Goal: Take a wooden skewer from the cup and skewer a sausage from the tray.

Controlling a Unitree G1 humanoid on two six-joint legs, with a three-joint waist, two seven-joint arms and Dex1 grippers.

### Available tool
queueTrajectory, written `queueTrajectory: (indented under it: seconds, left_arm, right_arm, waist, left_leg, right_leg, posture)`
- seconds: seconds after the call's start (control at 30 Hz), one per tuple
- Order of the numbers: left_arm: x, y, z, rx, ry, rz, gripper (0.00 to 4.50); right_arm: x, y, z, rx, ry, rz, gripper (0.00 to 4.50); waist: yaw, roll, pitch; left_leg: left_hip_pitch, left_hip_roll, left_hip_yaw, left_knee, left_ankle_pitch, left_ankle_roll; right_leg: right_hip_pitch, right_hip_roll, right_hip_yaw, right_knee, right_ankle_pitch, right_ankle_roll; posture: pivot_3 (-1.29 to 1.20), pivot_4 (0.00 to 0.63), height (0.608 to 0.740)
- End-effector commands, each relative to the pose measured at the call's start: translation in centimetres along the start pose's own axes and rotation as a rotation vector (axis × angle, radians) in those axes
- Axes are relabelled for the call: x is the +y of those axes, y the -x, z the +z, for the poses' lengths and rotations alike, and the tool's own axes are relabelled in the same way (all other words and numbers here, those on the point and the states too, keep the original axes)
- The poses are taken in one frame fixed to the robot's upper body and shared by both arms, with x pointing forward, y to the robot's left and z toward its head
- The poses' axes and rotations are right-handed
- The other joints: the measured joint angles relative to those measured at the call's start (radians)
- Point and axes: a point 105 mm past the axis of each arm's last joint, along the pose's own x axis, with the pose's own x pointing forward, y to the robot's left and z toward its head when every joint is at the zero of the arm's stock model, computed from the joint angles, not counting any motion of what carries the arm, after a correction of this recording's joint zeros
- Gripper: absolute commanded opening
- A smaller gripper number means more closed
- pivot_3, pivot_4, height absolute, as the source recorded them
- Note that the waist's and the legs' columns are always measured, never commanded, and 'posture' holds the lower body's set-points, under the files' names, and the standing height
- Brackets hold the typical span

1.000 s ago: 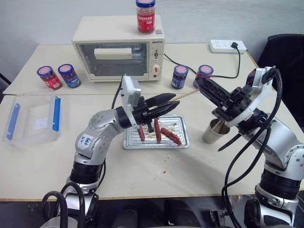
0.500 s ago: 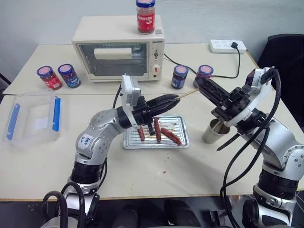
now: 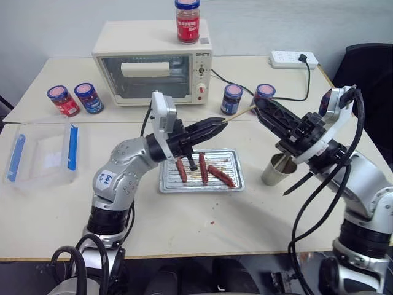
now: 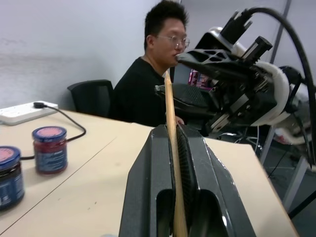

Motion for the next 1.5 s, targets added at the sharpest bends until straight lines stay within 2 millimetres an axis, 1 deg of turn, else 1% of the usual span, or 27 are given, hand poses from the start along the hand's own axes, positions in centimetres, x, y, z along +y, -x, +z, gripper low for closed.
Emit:
queueTrajectory:
  seconds: [0.03, 0.17, 0.27, 0.4, 0.5, 0.53, 0.57, 0.6, 0.63, 0.77, 0.97, 1.2, 1.37, 1.47, 1.5]
  left_arm:
    - [0.0, 2.0, 0.9, 0.036, -0.045, 0.015, 0.00]
    - [0.2, 4.9, 0.9, 0.127, -0.061, 0.048, 0.00]
    - [0.1, 6.9, 1.0, 0.194, -0.068, 0.063, 0.00]
    - [-0.4, 9.5, 1.0, 0.315, -0.077, 0.076, 0.00]
    - [-0.9, 10.4, 1.2, 0.358, -0.077, 0.072, 0.00]
    - [-1.3, 11.0, 1.3, 0.389, -0.078, 0.065, 0.00]
    - [-1.6, 11.4, 1.3, 0.410, -0.078, 0.059, 0.00]
    - [-1.9, 11.8, 1.4, 0.432, -0.079, 0.055, 0.00]
    - [-2.1, 12.1, 1.5, 0.446, -0.081, 0.054, 0.00]
    - [-2.4, 12.1, 1.6, 0.447, -0.080, 0.068, 0.00]
    - [-2.7, 12.1, 1.6, 0.445, -0.078, 0.085, 0.00]
    - [-2.5, 11.8, 1.8, 0.439, -0.084, 0.093, 0.00]
    - [-2.4, 11.8, 2.0, 0.437, -0.091, 0.095, 0.00]
    - [-2.3, 11.7, 2.1, 0.434, -0.095, 0.097, 0.00]
    - [-2.3, 11.7, 2.1, 0.434, -0.096, 0.098, 0.00]
  right_arm:
    - [1.2, 0.6, -0.9, 0.147, 0.159, -0.020, 2.02]
    - [0.4, 0.6, -2.6, 0.342, 0.400, -0.124, 2.02]
    - [-0.4, 0.4, -3.8, 0.438, 0.550, -0.167, 2.02]
    - [-1.7, 0.0, -6.2, 0.576, 0.779, -0.202, 2.02]
    - [-2.6, -0.2, -7.0, 0.624, 0.869, -0.218, 2.02]
    - [-3.2, -0.5, -7.7, 0.642, 0.882, -0.223, 2.02]
    - [-3.6, -0.7, -8.2, 0.654, 0.893, -0.224, 2.36]
    - [-4.1, -1.1, -8.8, 0.679, 0.956, -0.228, 2.51]
    - [-4.6, -1.4, -9.4, 0.697, 0.991, -0.224, 2.77]
    - [-5.4, -2.3, -10.4, 0.710, 1.049, -0.207, 2.77]
    - [-5.7, -2.8, -11.5, 0.722, 1.070, -0.173, 2.77]
    - [-6.9, -3.4, -12.2, 0.735, 1.069, -0.190, 2.77]
    - [-8.1, -3.4, -12.7, 0.747, 1.044, -0.217, 2.77]
    - [-8.8, -3.4, -12.7, 0.746, 1.031, -0.238, 2.77]
    - [-9.0, -3.4, -12.6, 0.745, 1.026, -0.245, 2.60]
  waist:
    - [-0.004, 0.001, 0.001]
    - [-0.010, 0.002, 0.002]
    - [-0.009, 0.003, 0.002]
    - [-0.007, 0.003, 0.002]
    - [-0.003, 0.003, 0.003]
    - [-0.003, 0.003, 0.003]
    - [-0.005, 0.003, 0.003]
    - [-0.006, 0.003, 0.003]
    - [-0.009, 0.004, 0.004]
    - [-0.009, 0.006, 0.005]
    - [-0.008, 0.006, 0.006]
    - [-0.011, 0.006, 0.006]
    - [-0.010, 0.006, 0.006]
    - [-0.011, 0.006, 0.006]
    - [-0.012, 0.006, 0.006]
  left_leg:
    - [0.000, 0.000, 0.000, 0.000, 0.000, 0.000]
    - [-0.005, 0.000, 0.000, 0.000, 0.000, 0.000]
    - [-0.006, 0.001, 0.000, 0.000, 0.000, 0.000]
    - [-0.007, 0.000, 0.000, 0.000, 0.000, 0.000]
    - [-0.008, 0.000, -0.001, 0.000, 0.000, 0.000]
    - [-0.009, 0.000, -0.001, 0.000, 0.000, 0.000]
    - [-0.009, 0.000, -0.001, 0.000, 0.000, 0.000]
    - [-0.009, 0.000, -0.001, 0.000, 0.000, 0.000]
    - [-0.009, 0.000, -0.001, 0.000, 0.000, 0.000]
    - [-0.009, 0.000, -0.001, -0.001, 0.001, -0.001]
    - [-0.009, -0.001, -0.001, -0.001, 0.001, -0.002]
    - [-0.009, -0.001, -0.001, -0.001, 0.001, -0.002]
    - [-0.009, -0.001, -0.001, -0.001, 0.001, -0.002]
    - [-0.009, -0.001, -0.001, -0.001, 0.001, -0.002]
    - [-0.009, -0.001, -0.001, -0.001, 0.001, -0.002]
  right_leg:
    - [0.000, 0.000, 0.000, 0.000, 0.000, 0.000]
    - [-0.005, 0.000, 0.000, 0.000, 0.000, 0.000]
    - [-0.007, 0.000, 0.000, 0.000, 0.000, 0.000]
    - [-0.008, 0.000, 0.000, 0.000, 0.000, 0.000]
    - [-0.009, -0.001, 0.000, -0.001, 0.000, 0.000]
    - [-0.009, -0.001, 0.000, -0.001, 0.000, 0.000]
    - [-0.009, -0.001, 0.000, -0.001, 0.000, 0.000]
    - [-0.009, -0.001, 0.000, -0.001, 0.000, 0.000]
    - [-0.009, -0.001, 0.000, -0.001, 0.000, 0.000]
    - [-0.011, -0.001, 0.000, 0.000, 0.000, 0.000]
    - [-0.011, -0.001, 0.000, 0.001, 0.000, 0.000]
    - [-0.011, -0.001, 0.000, 0.001, 0.000, 0.000]
    - [-0.011, -0.001, 0.000, 0.002, 0.000, 0.000]
    - [-0.011, -0.001, 0.000, 0.002, 0.000, 0.000]
    - [-0.011, -0.001, 0.000, 0.002, 0.000, 0.000]
  posture:
    - [0.00, 0.150, 0.740]
    - [0.00, 0.150, 0.740]
    - [0.00, 0.150, 0.740]
    - [0.00, 0.150, 0.740]
    - [0.00, 0.150, 0.740]
    - [0.00, 0.150, 0.740]
    - [0.00, 0.150, 0.740]
    - [0.00, 0.150, 0.740]
    - [0.00, 0.150, 0.740]
    - [0.00, 0.150, 0.740]
    - [0.00, 0.150, 0.740]
    - [0.00, 0.150, 0.740]
    - [0.00, 0.150, 0.740]
    - [0.00, 0.150, 0.740]
    - [0.00, 0.150, 0.740]
